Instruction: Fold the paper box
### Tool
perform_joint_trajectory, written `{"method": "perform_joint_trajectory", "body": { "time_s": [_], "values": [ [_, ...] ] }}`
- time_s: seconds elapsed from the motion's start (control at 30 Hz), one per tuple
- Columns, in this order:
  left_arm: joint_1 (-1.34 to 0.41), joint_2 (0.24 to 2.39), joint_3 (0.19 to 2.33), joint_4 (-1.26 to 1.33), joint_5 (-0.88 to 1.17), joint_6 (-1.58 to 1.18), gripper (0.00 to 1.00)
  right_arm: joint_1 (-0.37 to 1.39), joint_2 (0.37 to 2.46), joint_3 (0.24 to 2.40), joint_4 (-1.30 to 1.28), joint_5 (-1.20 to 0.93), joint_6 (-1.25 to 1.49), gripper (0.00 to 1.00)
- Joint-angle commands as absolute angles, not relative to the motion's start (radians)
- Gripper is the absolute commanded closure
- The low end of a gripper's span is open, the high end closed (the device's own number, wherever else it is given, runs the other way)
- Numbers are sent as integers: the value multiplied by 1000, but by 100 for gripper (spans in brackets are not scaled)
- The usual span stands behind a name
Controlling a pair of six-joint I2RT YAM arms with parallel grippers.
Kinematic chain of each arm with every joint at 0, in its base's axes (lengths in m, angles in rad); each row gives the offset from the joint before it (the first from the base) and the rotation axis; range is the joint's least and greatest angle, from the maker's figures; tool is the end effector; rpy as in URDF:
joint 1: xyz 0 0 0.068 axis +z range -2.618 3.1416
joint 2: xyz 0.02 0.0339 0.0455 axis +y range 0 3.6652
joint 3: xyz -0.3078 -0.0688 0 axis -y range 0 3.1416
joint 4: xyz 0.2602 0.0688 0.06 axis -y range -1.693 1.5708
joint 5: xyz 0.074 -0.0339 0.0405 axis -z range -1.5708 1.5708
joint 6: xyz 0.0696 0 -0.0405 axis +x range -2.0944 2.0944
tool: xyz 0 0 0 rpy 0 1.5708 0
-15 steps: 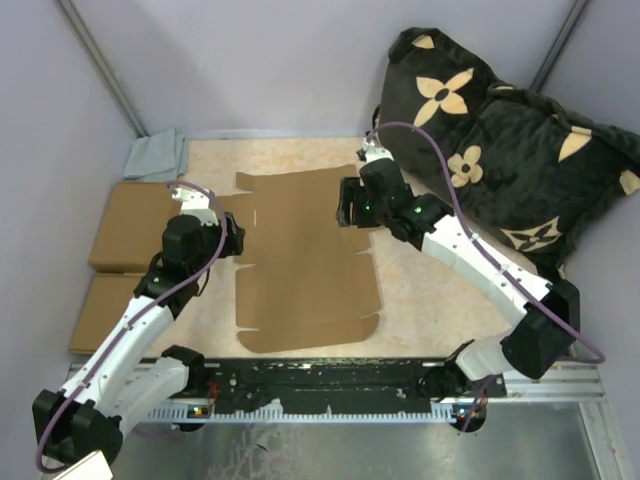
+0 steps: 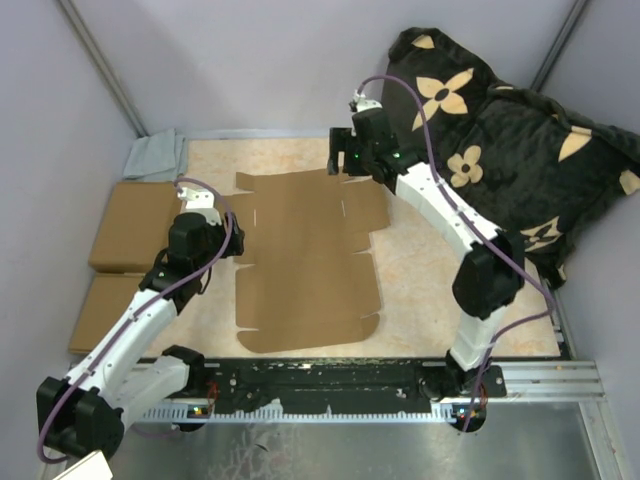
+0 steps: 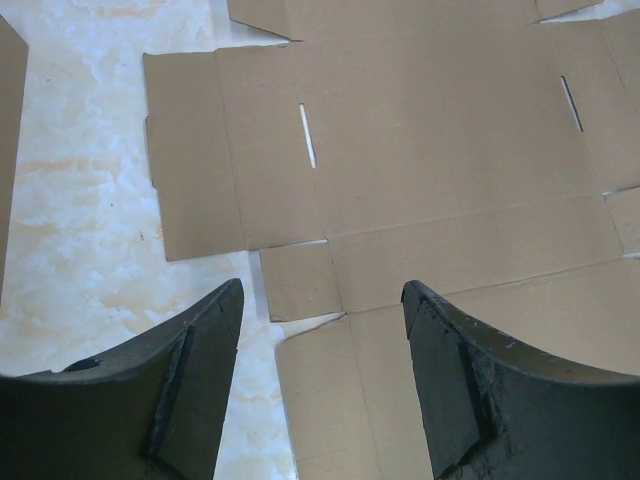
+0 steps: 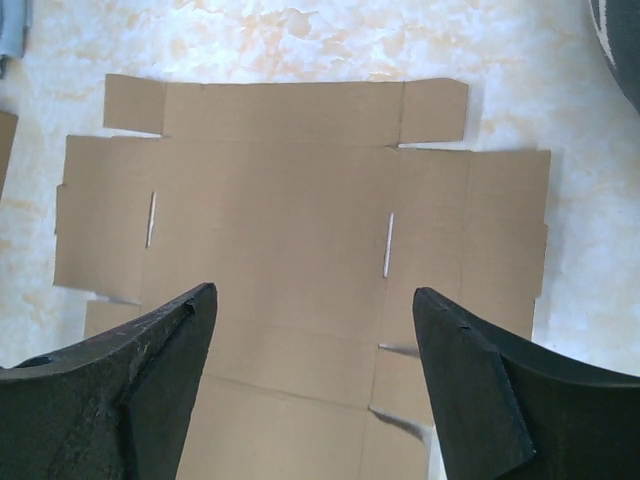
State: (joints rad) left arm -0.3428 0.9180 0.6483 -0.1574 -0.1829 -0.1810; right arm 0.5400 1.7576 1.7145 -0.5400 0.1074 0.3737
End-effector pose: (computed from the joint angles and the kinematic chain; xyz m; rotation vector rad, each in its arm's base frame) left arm 0.2204 -0.0652 0.2875 0.0438 1.9932 -0.1553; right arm 0.3977 0.2297 0.3858 -0.1181 2.1760 0.4122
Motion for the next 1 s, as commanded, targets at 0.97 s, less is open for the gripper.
{"method": "perform_joint_trajectory", "body": {
  "time_s": [0.97],
  "values": [
    [-347, 955, 669, -128, -219, -154, 29, 342, 2578, 2403, -594, 9, 372, 32]
  ]
}}
